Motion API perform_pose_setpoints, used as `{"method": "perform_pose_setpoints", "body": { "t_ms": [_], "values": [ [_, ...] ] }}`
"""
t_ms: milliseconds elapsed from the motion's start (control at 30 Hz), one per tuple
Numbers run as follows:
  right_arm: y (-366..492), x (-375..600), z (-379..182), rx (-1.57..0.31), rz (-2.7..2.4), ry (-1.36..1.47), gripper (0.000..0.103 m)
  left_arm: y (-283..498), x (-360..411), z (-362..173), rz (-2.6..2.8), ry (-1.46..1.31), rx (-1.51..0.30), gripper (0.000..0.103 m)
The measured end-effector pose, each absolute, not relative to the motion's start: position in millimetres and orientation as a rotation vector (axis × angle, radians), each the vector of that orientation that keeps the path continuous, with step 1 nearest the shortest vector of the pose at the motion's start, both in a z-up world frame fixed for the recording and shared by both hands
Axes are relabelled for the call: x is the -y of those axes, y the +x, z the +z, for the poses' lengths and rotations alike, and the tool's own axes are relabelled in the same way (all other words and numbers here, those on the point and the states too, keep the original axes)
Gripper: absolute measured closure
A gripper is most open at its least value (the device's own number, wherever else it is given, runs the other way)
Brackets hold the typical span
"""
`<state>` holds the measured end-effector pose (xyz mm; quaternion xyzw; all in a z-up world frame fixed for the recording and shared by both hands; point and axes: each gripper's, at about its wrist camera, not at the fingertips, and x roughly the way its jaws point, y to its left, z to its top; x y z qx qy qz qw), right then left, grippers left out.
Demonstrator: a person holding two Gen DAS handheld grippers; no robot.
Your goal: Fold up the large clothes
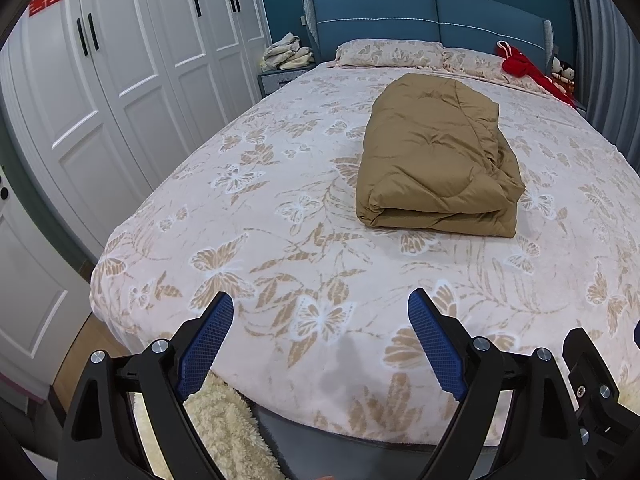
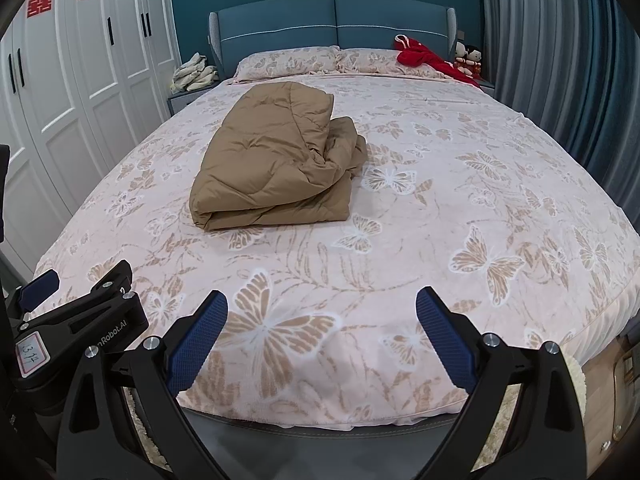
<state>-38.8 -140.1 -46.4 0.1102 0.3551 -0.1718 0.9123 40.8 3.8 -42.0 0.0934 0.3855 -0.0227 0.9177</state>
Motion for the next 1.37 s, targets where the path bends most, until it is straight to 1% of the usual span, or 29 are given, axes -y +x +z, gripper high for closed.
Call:
{"method": "perform_pose_setpoints", "body": {
  "t_ms": [933,1367],
  "values": [
    [-38.1,139.8,-47.7,-0.734,-0.354,0.226,0.010,42.6,-5.1,-47.4,-0.056,0.191,-0.807,0.015],
    [-39.3,138.0,-49.4,-0.729,-0.356,0.245,0.010,42.5,-5.2,-44.0,-0.056,0.202,-0.771,0.015]
  ]
}}
